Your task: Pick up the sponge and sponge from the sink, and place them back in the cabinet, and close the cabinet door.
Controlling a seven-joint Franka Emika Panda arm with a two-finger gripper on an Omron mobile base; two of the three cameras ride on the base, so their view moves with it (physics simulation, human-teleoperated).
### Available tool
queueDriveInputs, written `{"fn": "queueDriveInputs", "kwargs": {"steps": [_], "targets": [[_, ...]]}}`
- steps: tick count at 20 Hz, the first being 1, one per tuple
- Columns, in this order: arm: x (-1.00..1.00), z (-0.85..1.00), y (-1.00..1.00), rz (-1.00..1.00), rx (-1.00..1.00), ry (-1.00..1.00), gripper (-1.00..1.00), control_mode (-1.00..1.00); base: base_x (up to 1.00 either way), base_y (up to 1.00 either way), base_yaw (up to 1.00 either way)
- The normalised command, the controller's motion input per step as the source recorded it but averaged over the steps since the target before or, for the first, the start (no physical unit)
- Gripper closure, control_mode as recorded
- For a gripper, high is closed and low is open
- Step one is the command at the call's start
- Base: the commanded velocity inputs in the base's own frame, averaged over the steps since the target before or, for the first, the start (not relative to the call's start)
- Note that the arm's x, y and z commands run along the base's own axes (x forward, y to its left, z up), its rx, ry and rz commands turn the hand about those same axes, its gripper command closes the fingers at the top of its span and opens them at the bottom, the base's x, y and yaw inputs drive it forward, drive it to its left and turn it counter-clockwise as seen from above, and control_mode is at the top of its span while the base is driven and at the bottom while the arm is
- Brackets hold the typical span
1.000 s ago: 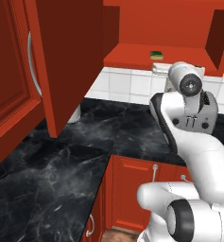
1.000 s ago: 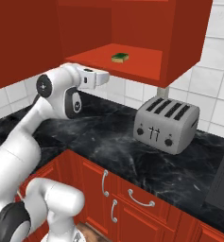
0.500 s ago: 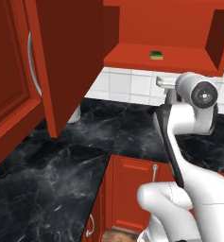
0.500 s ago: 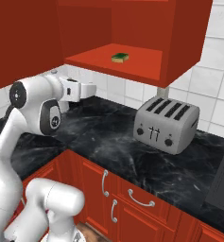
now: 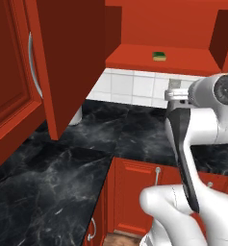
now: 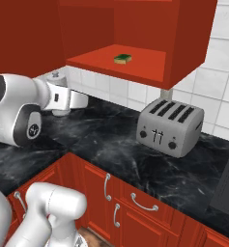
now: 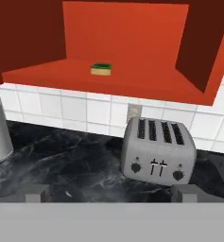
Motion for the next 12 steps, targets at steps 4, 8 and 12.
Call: {"fn": "queueDriveInputs", "kwargs": {"steps": [4, 8, 12], "targets": [[-0.55, 0.0, 0.04, 0.08, 0.07, 0.21, -1.0, -1.0, 0.0, 0.0, 0.0], [-0.33, 0.0, 0.07, 0.05, 0.07, 0.15, -1.0, -1.0, 0.0, 0.0, 0.0], [-0.13, 0.0, 0.09, 0.0, 0.03, 0.05, -1.0, -1.0, 0.0, 0.0, 0.0]]}}
